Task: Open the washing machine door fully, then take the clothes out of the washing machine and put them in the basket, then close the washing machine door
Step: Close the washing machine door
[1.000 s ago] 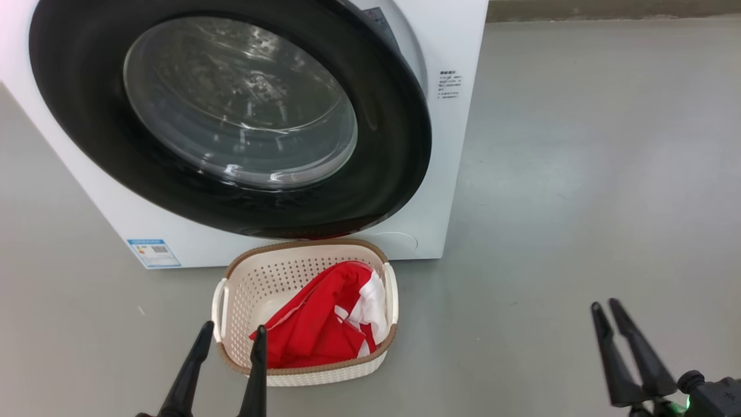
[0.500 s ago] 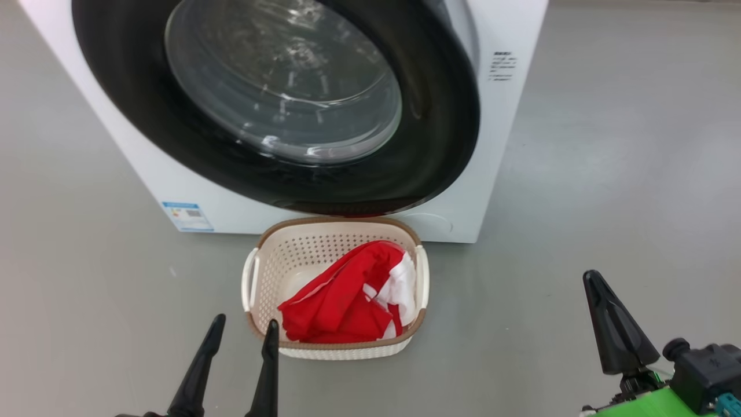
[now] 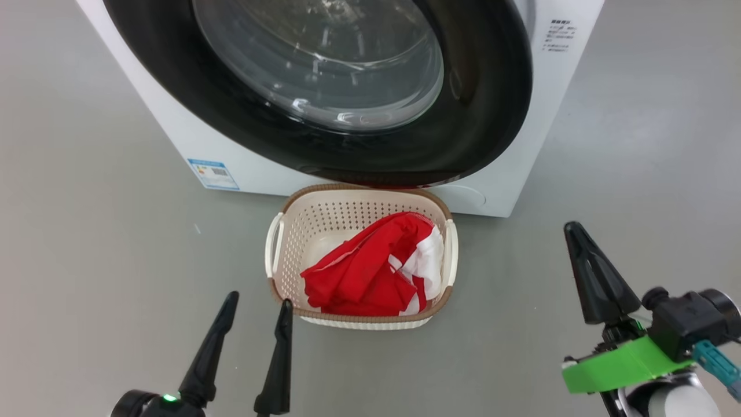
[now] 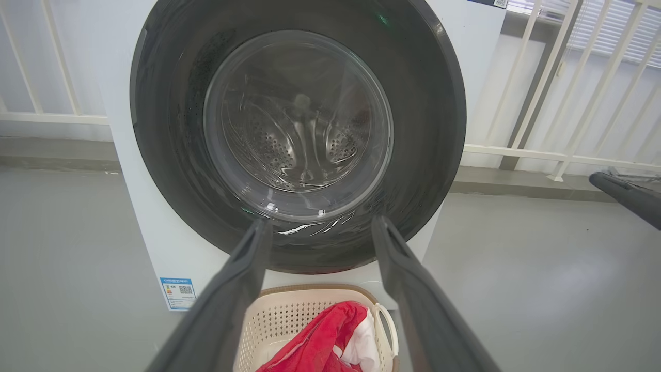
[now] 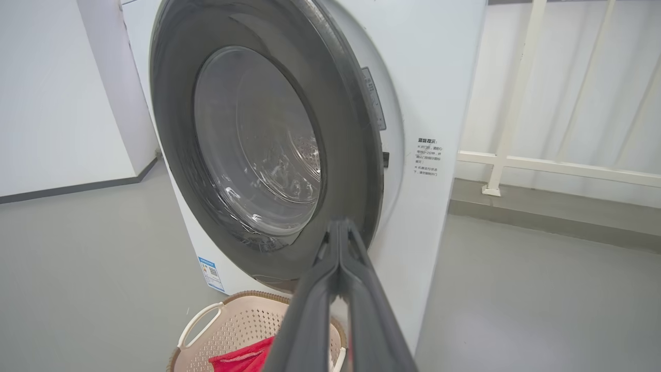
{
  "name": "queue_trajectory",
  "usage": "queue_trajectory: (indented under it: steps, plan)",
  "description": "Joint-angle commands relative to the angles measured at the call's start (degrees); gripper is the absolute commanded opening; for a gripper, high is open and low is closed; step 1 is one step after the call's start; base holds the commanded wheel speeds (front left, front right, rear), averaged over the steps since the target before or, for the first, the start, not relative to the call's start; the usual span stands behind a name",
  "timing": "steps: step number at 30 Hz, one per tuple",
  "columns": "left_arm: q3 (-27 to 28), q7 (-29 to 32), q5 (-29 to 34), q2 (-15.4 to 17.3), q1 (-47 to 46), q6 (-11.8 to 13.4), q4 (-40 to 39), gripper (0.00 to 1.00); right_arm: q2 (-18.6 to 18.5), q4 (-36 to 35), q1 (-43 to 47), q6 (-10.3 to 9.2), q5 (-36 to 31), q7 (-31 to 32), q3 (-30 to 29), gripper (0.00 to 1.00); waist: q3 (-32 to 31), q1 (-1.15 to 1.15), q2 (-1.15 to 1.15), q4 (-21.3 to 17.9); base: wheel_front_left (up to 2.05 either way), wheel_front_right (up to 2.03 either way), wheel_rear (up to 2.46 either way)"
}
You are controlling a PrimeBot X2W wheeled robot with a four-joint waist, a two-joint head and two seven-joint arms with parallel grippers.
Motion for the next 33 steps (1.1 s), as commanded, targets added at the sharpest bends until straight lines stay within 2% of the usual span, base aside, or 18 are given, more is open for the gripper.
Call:
queue_trajectory:
  steps: [1, 17, 33]
  plan:
    - [2.16, -0.52, 0.49, 0.45, -1.98, -0.25, -1.24, 1.00, -0.70, -1.12, -2.37, 0.29, -0.72, -0.01, 1.52, 0.00, 1.09, 0.00, 0.00, 0.80, 0.00, 0.00, 0.00]
    - [2.62, -0.52, 2.55, -2.73, -5.12, -2.76, -0.84, 1.00, -0.70, 9.19, -19.68, 0.29, -2.70, -1.40, 5.86, 0.00, 7.37, 0.00, 0.00, 3.16, 0.00, 0.00, 0.00]
    - [3.14, -0.52, 4.56, -5.17, -6.70, -5.24, -0.16, 1.00, -3.39, 19.08, -33.85, 0.29, -2.61, -3.96, 3.33, 0.00, 11.59, 0.00, 0.00, 5.33, 0.00, 0.00, 0.00]
